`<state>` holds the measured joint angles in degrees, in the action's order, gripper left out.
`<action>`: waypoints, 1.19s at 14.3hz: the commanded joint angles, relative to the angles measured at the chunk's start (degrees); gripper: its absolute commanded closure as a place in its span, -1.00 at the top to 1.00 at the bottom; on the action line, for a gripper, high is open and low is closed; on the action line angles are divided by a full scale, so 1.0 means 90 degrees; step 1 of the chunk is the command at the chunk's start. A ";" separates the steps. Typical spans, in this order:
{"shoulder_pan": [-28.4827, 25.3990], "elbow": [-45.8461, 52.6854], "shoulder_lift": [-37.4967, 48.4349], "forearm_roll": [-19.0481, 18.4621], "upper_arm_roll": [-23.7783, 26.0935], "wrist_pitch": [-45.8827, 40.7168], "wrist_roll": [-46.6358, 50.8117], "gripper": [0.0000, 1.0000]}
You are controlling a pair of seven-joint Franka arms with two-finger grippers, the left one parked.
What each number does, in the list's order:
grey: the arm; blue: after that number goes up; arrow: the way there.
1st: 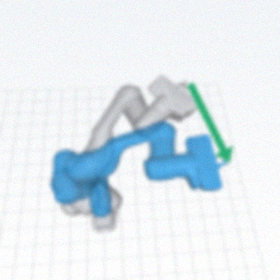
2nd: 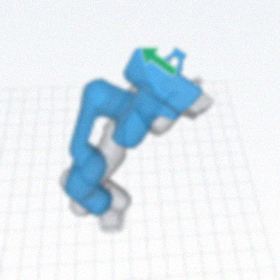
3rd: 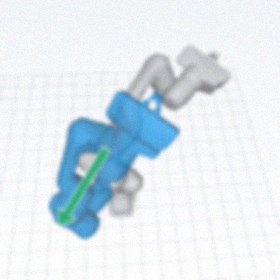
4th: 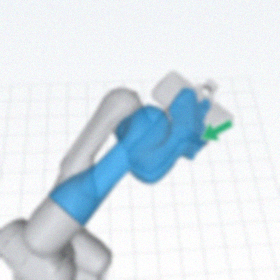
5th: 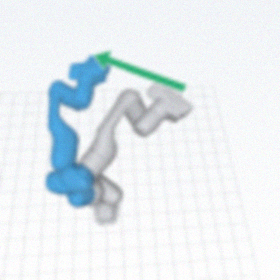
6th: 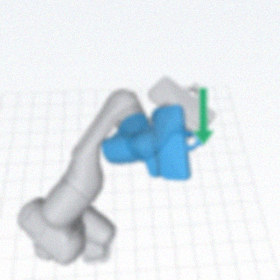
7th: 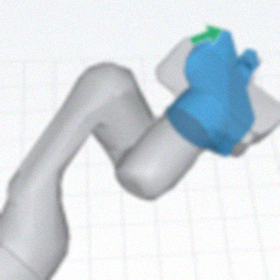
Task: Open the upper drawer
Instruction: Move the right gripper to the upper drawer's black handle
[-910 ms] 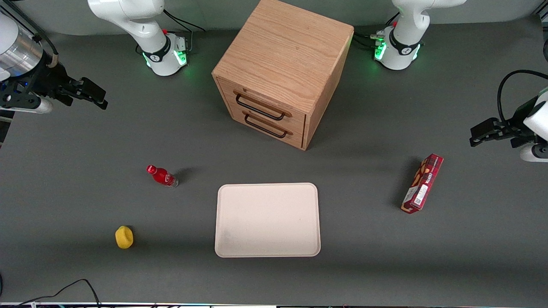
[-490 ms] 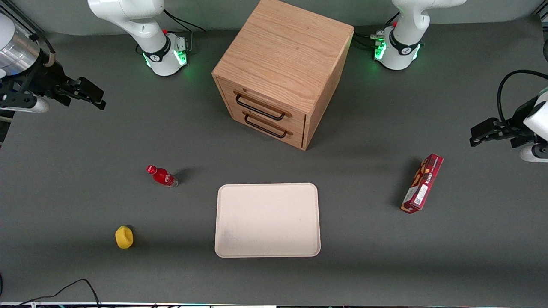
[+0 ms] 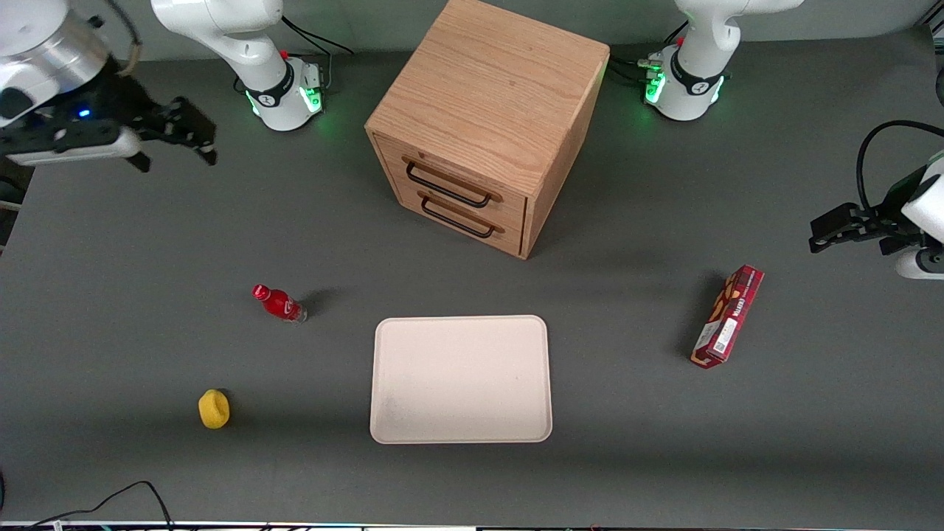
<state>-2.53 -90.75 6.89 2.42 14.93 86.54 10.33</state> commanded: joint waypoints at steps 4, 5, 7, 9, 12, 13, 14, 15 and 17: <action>0.0007 0.1147 -0.1651 0.0434 0.1814 0.0033 -0.0579 1.00; -0.0002 0.1216 -0.1983 0.0464 0.2030 0.0043 -0.1017 1.00; 0.0007 0.1265 -0.2550 0.0570 0.2353 0.0256 -0.1653 1.00; -0.0022 0.1207 -0.3029 0.0815 0.2519 0.0588 -0.2026 1.00; -0.0110 0.1187 -0.3957 0.0777 0.2852 0.0872 -0.2543 1.00; -0.0110 0.1090 -0.4056 0.0767 0.2852 0.0970 -0.2612 1.00; -0.0100 0.0935 -0.4163 0.0767 0.2852 0.1145 -0.2729 1.00; -0.0100 0.0827 -0.4213 0.0747 0.2852 0.1311 -0.2904 1.00; -0.0100 0.0573 -0.4242 0.0728 0.2843 0.1575 -0.3081 1.00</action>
<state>-3.66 -83.72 -31.81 8.68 40.13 98.51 -14.98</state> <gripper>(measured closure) 0.000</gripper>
